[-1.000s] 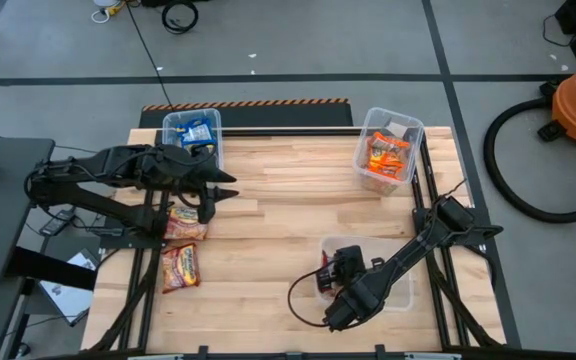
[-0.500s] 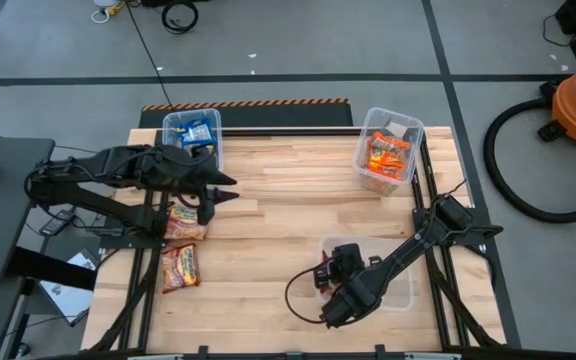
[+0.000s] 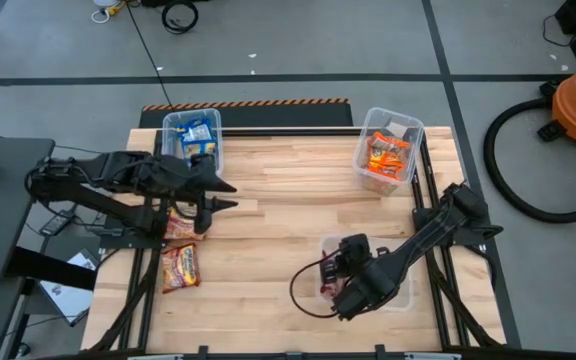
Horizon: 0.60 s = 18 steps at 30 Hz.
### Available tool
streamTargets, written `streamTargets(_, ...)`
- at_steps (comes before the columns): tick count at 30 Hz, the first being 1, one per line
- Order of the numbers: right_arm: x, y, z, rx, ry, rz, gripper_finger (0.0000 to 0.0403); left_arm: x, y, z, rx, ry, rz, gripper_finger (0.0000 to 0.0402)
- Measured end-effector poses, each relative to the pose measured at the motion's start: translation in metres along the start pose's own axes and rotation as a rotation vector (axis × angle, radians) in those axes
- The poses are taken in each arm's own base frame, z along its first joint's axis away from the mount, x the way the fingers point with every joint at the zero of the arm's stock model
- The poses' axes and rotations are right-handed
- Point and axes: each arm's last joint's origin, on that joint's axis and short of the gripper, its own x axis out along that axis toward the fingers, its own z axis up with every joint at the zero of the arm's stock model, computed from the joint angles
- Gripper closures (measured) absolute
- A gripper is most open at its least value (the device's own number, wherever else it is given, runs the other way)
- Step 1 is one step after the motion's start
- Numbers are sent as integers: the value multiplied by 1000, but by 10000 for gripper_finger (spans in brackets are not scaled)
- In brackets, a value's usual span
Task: Sort Maruchan noodles
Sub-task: Put the red noodle pack into the bottom transparent bin
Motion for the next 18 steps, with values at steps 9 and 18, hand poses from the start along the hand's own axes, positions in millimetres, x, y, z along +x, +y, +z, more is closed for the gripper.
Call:
streamTargets(9, -45, -18, 31, -230, 11, 195, 291, -11, -33, -23, -111, 190, -196, 230)
streamTargets(18, -68, -30, 56, -252, -115, 326, 291, -23, -74, -90, -124, 731, -157, 230)
